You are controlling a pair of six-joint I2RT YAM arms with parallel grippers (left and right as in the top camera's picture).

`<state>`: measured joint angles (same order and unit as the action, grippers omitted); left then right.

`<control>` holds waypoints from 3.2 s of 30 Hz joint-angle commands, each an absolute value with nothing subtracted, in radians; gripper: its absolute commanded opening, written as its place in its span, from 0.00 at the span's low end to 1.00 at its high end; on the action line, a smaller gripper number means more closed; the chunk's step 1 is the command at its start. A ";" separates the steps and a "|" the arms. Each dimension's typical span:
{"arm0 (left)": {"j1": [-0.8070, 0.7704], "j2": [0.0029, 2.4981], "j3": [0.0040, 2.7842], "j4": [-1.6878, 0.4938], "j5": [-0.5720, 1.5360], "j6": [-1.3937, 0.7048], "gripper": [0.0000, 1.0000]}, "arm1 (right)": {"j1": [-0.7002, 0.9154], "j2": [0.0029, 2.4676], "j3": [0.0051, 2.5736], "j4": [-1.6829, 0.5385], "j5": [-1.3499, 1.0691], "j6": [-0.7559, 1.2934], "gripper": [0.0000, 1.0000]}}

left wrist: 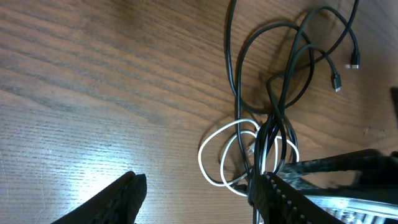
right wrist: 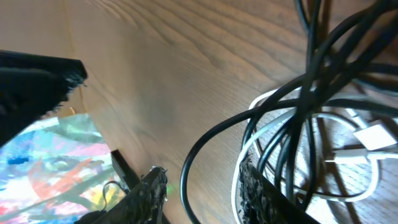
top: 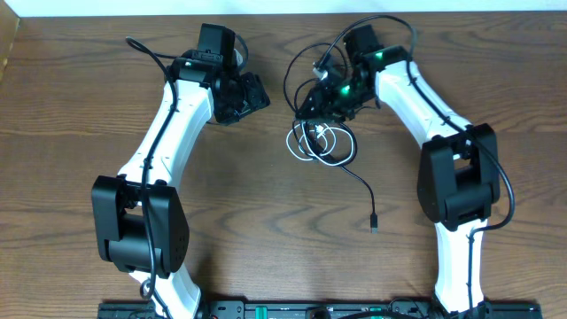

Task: Untangle cables

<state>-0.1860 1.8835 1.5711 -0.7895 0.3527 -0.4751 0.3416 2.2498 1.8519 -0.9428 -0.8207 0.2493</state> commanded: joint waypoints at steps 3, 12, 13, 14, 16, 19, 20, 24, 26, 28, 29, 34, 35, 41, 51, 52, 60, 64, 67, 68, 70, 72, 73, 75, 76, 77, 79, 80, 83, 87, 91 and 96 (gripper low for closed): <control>-0.186 1.890 1.572 -0.805 0.338 -0.485 0.61 | 0.387 2.286 1.850 -0.970 -0.682 0.259 0.35; -0.186 1.890 1.572 -0.807 0.338 -0.484 0.61 | 0.430 2.312 1.849 -0.975 -0.497 0.292 0.32; -0.186 1.890 1.572 -0.807 0.338 -0.484 0.61 | 0.432 2.318 1.849 -0.973 -0.481 0.300 0.28; -0.186 1.890 1.572 -0.807 0.338 -0.484 0.61 | 0.434 2.323 1.849 -0.970 -0.477 0.299 0.23; -0.186 1.890 1.572 -0.807 0.338 -0.484 0.61 | 0.434 2.330 1.849 -0.968 -0.477 0.299 0.03; -0.186 1.890 1.572 -0.807 0.339 -0.484 0.61 | 0.427 2.325 1.850 -0.965 -0.481 0.287 0.01; -0.186 1.890 1.572 -0.807 0.339 -0.484 0.61 | 0.421 2.315 1.850 -0.965 -0.506 0.252 0.01; -0.186 1.890 1.572 -0.794 0.403 -0.418 0.61 | 0.385 2.243 1.851 -0.996 -0.628 0.115 0.01; -0.186 1.890 1.572 -0.777 0.466 -0.364 0.67 | 0.360 2.178 1.851 -1.029 -0.667 0.042 0.01; -0.186 1.891 1.572 -0.754 0.526 -0.332 0.72 | 0.336 2.109 1.851 -1.058 -0.706 -0.028 0.01; -0.186 1.891 1.572 -0.736 0.564 -0.316 0.74 | 0.323 2.071 1.851 -1.072 -0.727 -0.061 0.01; -0.189 1.891 1.572 -0.604 0.765 -0.281 0.89 | 0.273 1.917 1.851 -1.089 -0.768 -0.084 0.01; -0.191 1.891 1.572 -0.574 0.797 -0.281 0.90 | 0.264 1.892 1.851 -1.089 -0.778 -0.084 0.01; -0.223 1.891 1.572 -0.498 0.830 -0.324 0.91 | 0.250 1.832 1.851 -1.090 -0.800 -0.084 0.01; -0.253 1.892 1.572 -0.470 0.831 -0.421 0.91 | 0.249 1.833 1.851 -1.094 -0.799 -0.084 0.01; -0.257 1.895 1.572 -0.473 0.831 -0.421 0.91 | 0.249 1.833 1.851 -1.094 -0.799 -0.084 0.01; -0.289 1.999 1.572 -0.483 0.827 -0.502 0.91 | 0.249 1.833 1.851 -1.097 -0.799 -0.096 0.01; -0.289 2.068 1.572 -0.429 0.830 -0.555 0.91 | 0.249 1.833 1.851 -1.098 -0.799 -0.096 0.01; -0.294 2.106 1.572 -0.349 0.864 -0.583 0.91 | 0.249 1.833 1.851 -1.101 -0.799 -0.096 0.01; -0.294 2.112 1.572 -0.322 0.880 -0.590 0.91 | 0.250 1.833 1.851 -1.102 -0.799 -0.096 0.01; -0.298 2.123 1.572 -0.259 0.902 -0.621 0.91 | 0.250 1.833 1.851 -1.104 -0.799 -0.096 0.01; -0.298 2.125 1.572 -0.217 0.909 -0.638 0.91 | 0.250 1.833 1.851 -1.104 -0.799 -0.096 0.01; -0.298 2.125 1.572 -0.194 0.909 -0.650 0.91 | 0.250 1.833 1.851 -1.104 -0.799 -0.096 0.01; -0.298 2.125 1.572 -0.152 0.910 -0.685 0.91 | 0.250 1.833 1.851 -1.105 -0.795 -0.096 0.01; -0.298 2.125 1.572 -0.140 0.912 -0.695 0.91 | 0.250 1.833 1.851 -1.105 -0.795 -0.096 0.01; -0.298 2.125 1.572 -0.117 0.919 -0.707 0.92 | 0.250 1.833 1.851 -1.105 -0.795 -0.096 0.01; -0.298 2.125 1.572 -0.076 0.940 -0.728 0.92 | 0.250 1.833 1.851 -1.105 -0.795 -0.096 0.01; -0.298 2.125 1.572 -0.060 0.950 -0.735 0.92 | 0.250 1.833 1.851 -1.104 -0.795 -0.096 0.01; -0.298 2.125 1.572 -0.016 0.979 -0.751 0.92 | 0.250 1.833 1.851 -1.105 -0.795 -0.096 0.01; -0.308 2.125 1.572 0.002 0.992 -0.749 0.92 | 0.250 1.833 1.851 -1.105 -0.795 -0.096 0.01; -0.339 2.125 1.572 0.002 1.010 -0.708 0.92 | 0.250 1.833 1.851 -1.104 -0.795 -0.095 0.01; -0.395 2.131 1.572 0.001 0.980 -0.689 0.89 | 0.250 1.833 1.851 -1.104 -0.796 -0.095 0.01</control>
<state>-0.3492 2.1246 1.5673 -0.0006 0.9665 -0.7246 0.2489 1.8355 1.8503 -1.1072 -0.7639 -0.0776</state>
